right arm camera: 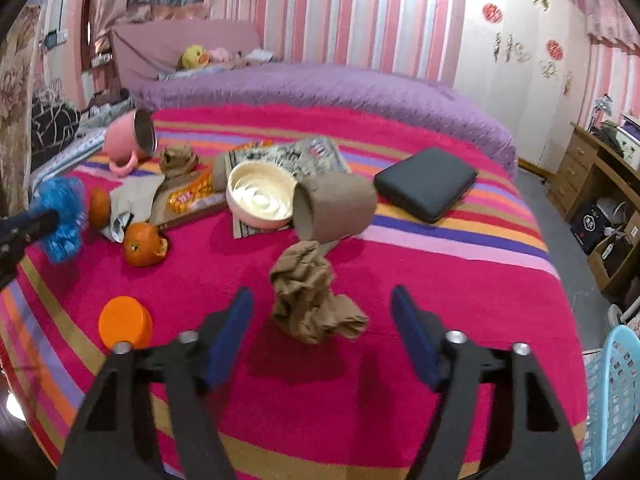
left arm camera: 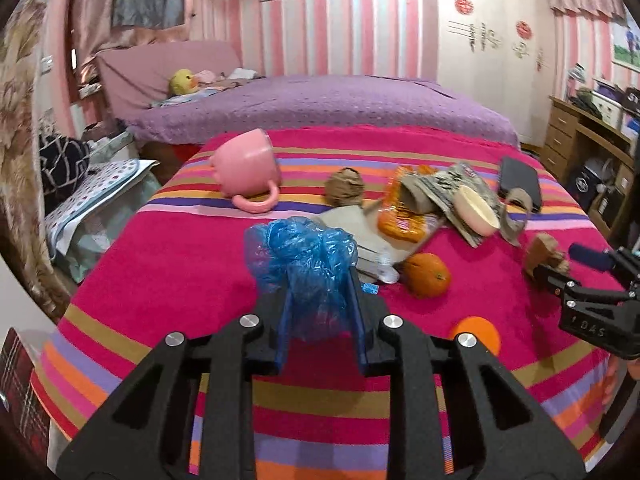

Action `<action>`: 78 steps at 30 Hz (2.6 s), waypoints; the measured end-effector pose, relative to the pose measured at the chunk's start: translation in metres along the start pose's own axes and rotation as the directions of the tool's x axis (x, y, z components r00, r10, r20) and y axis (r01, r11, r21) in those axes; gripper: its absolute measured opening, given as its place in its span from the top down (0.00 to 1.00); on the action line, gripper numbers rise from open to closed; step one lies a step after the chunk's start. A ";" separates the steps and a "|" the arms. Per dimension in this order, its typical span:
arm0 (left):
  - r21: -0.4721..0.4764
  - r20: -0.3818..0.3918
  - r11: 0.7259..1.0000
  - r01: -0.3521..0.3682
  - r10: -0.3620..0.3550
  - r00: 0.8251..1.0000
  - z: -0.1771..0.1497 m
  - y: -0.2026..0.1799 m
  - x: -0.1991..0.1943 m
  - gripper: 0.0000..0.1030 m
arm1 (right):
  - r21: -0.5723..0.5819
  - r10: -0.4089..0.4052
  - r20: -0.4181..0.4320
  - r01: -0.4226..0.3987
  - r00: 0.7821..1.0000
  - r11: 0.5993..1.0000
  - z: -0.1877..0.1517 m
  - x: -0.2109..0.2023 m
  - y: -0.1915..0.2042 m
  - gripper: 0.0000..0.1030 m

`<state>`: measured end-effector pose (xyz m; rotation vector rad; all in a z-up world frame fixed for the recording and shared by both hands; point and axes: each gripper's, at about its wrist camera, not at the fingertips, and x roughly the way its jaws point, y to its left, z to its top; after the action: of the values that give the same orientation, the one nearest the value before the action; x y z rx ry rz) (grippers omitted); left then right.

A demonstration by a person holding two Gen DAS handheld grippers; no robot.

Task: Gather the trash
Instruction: 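Grasp the blue plastic bag with the left tool while the right tool grasps the crumpled brown paper, then carry the bag and paper in both tools over the light-blue basket, then open both tools to drop the bag and paper into the basket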

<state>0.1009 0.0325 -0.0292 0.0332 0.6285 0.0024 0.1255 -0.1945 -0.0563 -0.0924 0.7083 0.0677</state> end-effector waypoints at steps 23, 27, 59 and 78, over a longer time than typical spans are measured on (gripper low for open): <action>-0.027 0.153 0.999 -0.033 0.036 0.988 0.016 -0.059 -0.071 0.77 | 0.007 -0.021 0.161 0.020 0.987 1.000 -0.010 -0.103 -0.115 0.56; -0.006 0.183 1.000 0.008 -0.006 0.983 0.024 -0.091 -0.087 0.77 | 0.007 -0.054 0.164 0.054 0.985 0.999 -0.017 -0.126 -0.152 0.56; 0.261 -0.125 0.835 0.484 -0.468 0.875 -0.029 -0.438 -0.051 0.77 | 0.327 -0.350 -0.008 0.333 0.937 0.884 -0.146 -0.158 -0.401 0.56; 0.276 -0.129 0.834 0.478 -0.461 0.878 -0.045 -0.507 -0.042 0.44 | 0.381 -0.373 0.027 0.336 0.927 0.862 -0.168 -0.153 -0.417 0.56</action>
<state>0.0361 -0.4735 -0.0567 0.1738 0.6771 -0.5761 -0.0605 -0.6315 -0.0575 0.1440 0.5834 -0.4154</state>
